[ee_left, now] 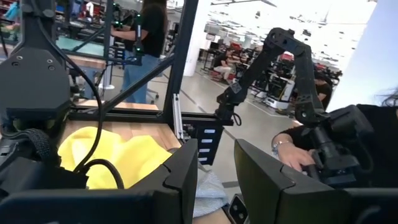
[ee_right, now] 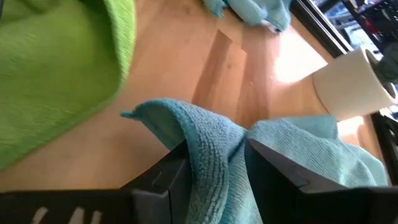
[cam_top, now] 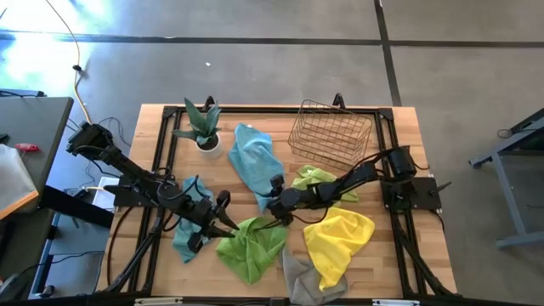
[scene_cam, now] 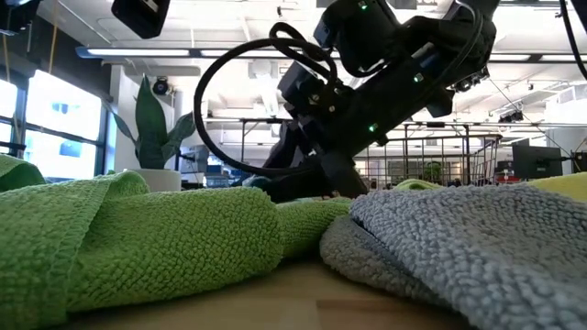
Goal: Fold microfiber towels
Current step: Fold the top blue towel
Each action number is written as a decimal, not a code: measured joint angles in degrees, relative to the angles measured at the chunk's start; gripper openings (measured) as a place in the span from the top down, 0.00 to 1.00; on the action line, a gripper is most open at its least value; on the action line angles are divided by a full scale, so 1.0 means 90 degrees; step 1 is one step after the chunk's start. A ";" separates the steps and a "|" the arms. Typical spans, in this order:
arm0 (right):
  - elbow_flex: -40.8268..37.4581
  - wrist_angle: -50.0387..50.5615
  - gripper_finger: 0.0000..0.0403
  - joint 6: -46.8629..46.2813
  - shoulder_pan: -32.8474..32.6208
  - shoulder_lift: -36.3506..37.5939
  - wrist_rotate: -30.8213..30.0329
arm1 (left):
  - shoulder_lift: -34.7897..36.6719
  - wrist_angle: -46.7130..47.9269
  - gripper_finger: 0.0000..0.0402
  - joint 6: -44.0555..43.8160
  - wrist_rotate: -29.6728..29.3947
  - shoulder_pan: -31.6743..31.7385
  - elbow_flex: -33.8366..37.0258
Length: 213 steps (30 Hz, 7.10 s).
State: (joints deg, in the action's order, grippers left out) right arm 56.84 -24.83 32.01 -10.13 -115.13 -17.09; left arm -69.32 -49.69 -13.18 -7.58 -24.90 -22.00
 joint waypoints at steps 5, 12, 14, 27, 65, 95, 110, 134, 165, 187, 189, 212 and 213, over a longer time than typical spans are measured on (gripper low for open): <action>0.0000 0.0000 0.83 0.0000 0.0002 0.0000 -0.0047 | 0.0000 0.0000 0.76 -0.0012 -0.0106 0.0002 0.0000; 0.0055 0.0021 0.95 -0.0400 -0.0001 -0.0002 -0.0375 | 0.0000 0.0097 0.76 0.0177 -0.0471 0.0002 0.0000; 0.0165 0.0192 0.96 -0.0552 -0.0002 0.0066 -0.0549 | 0.0000 0.0129 0.76 0.0452 -0.0473 0.0002 0.0002; 0.1273 0.3719 1.00 -0.3227 0.0402 0.1737 -0.0721 | -0.0011 0.0253 0.76 0.2908 -0.3554 0.0037 0.0002; 0.3718 0.4675 1.00 -0.5167 0.2108 0.2481 0.0929 | -0.0407 -0.0484 0.76 0.6843 -0.3050 0.2622 -0.1251; 0.3718 0.4397 1.00 -0.5394 0.2140 0.2482 0.1021 | -0.2377 -0.1139 0.52 0.8197 -0.4882 0.2940 -0.3403; 0.3716 0.4768 1.00 -0.5199 0.2115 0.2480 0.1243 | -0.2380 -0.1154 0.52 0.8290 -0.6770 0.2897 -0.3463; 0.3716 0.5136 1.00 -0.3119 0.2032 0.2480 0.0992 | -0.2373 -0.0971 0.52 0.7416 -0.7023 0.2245 -0.3461; 0.3713 0.5100 1.00 -0.2677 0.1564 0.2480 -0.0482 | -0.2416 0.0117 0.52 0.5861 -0.7539 0.2511 -0.3453; 0.3713 0.5157 1.00 -0.2553 0.1625 0.2480 -0.0664 | -0.2416 0.3260 0.52 0.1416 -0.7348 0.2513 -0.2521; 0.3713 0.5157 1.00 -0.2562 0.1625 0.2480 -0.0662 | -0.2416 0.3269 0.52 0.1045 -0.7348 0.2538 -0.2319; 0.3713 0.5076 1.00 -0.2574 0.1622 0.2480 -0.0419 | -0.2416 0.3156 0.89 -0.0018 -0.6333 0.2760 -0.1583; 0.3713 0.5113 1.00 -0.2572 0.1622 0.2480 -0.0419 | -0.2416 0.3152 0.93 0.0075 -0.6286 0.2730 -0.1588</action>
State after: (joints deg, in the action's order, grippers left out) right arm 90.26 21.19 8.86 4.47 -92.82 -20.86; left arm -91.07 -21.32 -12.51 -64.15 -0.34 -36.29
